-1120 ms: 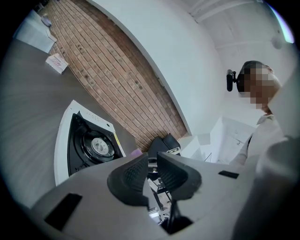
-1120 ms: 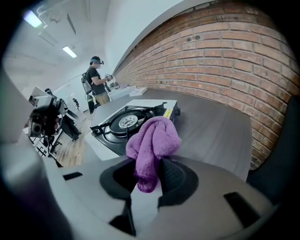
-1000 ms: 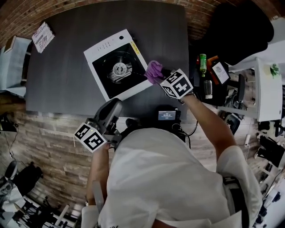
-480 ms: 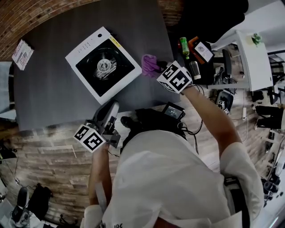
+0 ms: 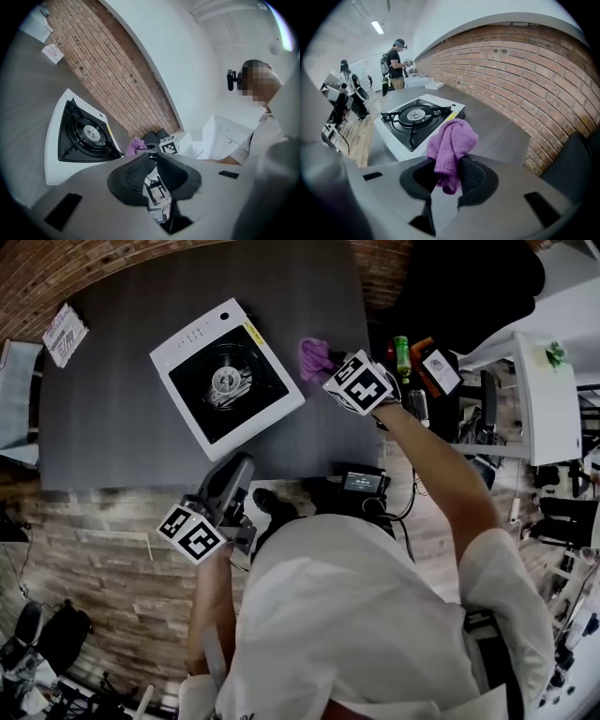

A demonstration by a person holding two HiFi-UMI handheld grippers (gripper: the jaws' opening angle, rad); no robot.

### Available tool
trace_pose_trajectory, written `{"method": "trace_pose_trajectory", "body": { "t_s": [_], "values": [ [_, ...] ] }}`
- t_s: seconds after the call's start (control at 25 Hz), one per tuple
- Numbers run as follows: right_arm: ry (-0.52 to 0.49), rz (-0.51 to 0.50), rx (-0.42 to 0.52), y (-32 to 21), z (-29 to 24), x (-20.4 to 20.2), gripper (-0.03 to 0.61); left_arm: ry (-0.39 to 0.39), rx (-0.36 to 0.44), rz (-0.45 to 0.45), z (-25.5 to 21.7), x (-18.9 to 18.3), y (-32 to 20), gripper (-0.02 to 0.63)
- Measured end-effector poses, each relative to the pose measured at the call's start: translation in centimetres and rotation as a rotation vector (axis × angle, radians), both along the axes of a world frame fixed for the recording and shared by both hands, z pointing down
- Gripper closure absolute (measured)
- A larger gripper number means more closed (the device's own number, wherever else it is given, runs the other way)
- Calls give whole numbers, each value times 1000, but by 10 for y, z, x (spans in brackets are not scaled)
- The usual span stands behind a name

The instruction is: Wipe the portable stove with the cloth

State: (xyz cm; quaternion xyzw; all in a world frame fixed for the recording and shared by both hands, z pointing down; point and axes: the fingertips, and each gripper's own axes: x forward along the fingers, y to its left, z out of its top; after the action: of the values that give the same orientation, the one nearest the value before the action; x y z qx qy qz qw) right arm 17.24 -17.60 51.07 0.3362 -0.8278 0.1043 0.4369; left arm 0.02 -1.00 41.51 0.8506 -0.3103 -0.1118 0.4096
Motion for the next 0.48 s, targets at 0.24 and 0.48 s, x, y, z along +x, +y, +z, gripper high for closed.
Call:
{"method": "trace_pose_trajectory", "body": {
  "t_s": [0.24,0.48],
  "values": [
    [93,-146,55,-50,16,-14,475,-54,-8,-84,-4,12,-2,548],
    [141,-244,103,-86,33,-37,476,-115,-37,-137,4,20,-10,548]
  ]
}}
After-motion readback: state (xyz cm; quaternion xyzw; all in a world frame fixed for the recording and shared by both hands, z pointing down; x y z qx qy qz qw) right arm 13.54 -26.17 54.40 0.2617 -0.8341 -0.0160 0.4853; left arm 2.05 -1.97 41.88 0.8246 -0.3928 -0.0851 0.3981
